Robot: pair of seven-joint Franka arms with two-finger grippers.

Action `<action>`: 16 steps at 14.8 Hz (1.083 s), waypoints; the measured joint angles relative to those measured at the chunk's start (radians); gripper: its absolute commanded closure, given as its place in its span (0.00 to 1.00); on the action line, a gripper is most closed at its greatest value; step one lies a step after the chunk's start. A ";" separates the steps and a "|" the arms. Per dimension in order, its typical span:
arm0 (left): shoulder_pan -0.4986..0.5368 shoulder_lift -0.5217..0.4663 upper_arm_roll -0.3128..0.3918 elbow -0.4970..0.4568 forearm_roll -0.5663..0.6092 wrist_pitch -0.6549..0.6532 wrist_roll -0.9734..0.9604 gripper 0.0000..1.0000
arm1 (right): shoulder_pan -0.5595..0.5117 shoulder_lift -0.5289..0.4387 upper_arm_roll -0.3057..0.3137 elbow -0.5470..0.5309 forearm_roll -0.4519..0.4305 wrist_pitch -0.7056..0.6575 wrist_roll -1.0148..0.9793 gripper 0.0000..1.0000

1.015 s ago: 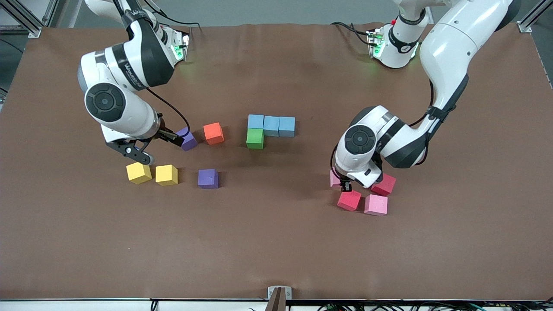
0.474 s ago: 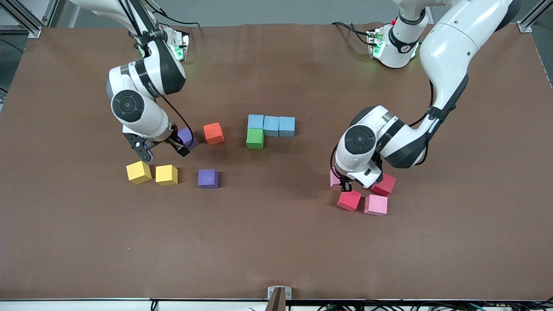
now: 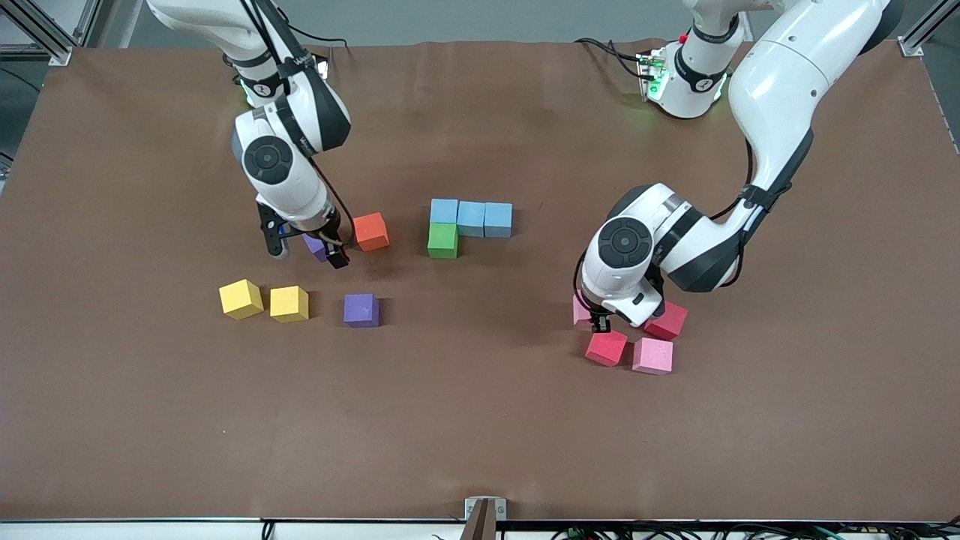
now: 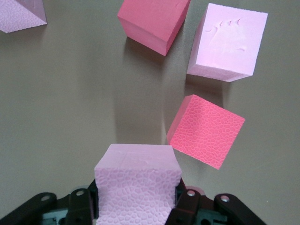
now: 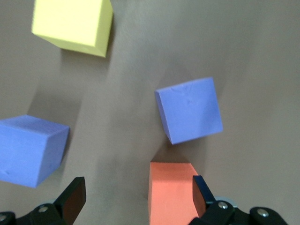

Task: Arrange 11 blocks into digit 3
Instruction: 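Reach the right gripper over to the orange cube, then lower and grasp the orange cube with the right gripper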

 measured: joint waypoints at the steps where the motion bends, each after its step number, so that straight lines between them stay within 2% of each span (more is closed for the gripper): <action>1: 0.000 0.000 0.000 0.000 0.000 0.000 0.000 0.61 | 0.010 0.002 0.000 -0.019 0.000 0.032 0.021 0.00; 8: -0.001 0.006 0.000 -0.002 0.000 0.000 0.000 0.61 | 0.095 0.095 0.001 -0.056 0.000 0.136 0.112 0.00; 16: -0.001 0.009 0.000 -0.002 0.000 0.000 0.000 0.61 | 0.116 0.099 0.001 -0.061 0.000 0.116 0.113 0.00</action>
